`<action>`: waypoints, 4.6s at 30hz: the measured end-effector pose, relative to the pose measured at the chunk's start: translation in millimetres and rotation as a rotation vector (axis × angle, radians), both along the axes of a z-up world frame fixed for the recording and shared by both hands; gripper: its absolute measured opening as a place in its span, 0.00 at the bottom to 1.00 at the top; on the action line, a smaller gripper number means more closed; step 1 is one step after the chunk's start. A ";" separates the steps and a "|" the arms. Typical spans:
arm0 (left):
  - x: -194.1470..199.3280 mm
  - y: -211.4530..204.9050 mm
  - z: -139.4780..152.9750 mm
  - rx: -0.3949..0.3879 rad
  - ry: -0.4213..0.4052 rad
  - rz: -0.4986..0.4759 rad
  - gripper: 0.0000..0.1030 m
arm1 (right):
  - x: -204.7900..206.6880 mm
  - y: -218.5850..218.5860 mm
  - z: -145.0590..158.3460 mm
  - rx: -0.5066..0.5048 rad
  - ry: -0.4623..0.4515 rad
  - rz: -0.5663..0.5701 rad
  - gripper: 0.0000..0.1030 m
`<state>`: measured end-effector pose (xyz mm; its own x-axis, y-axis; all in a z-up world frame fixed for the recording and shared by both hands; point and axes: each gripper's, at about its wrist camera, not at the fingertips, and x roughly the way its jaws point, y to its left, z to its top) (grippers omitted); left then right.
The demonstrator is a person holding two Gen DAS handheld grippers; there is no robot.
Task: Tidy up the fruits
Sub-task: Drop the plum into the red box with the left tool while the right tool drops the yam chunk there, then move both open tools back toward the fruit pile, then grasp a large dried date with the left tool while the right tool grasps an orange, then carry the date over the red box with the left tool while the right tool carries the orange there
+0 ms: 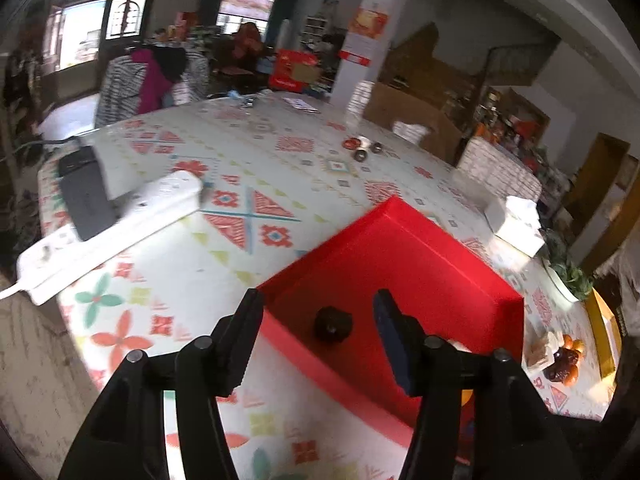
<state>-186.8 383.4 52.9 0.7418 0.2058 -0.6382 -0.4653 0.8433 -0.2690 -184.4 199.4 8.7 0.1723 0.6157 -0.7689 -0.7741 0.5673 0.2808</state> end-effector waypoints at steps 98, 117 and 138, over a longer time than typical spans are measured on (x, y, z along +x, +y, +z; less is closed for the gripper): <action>104.9 -277.5 -31.6 0.116 0.168 -0.653 0.62 | 99.8 -254.5 -20.8 0.010 -0.061 -0.488 0.34; 140.0 -347.7 -47.3 0.356 0.217 -0.801 0.35 | 109.4 -296.5 -12.3 0.068 -0.026 -0.627 0.34; 88.0 -299.9 -5.4 0.300 0.098 -0.663 0.30 | 109.2 -301.7 -16.2 0.103 -0.045 -0.664 0.34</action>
<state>-98.8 83.5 47.5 0.7137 -0.0895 -0.6947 0.1577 0.9869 0.0349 -75.2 -102.4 -7.5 0.5703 0.4376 -0.6952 -0.2826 0.8992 0.3341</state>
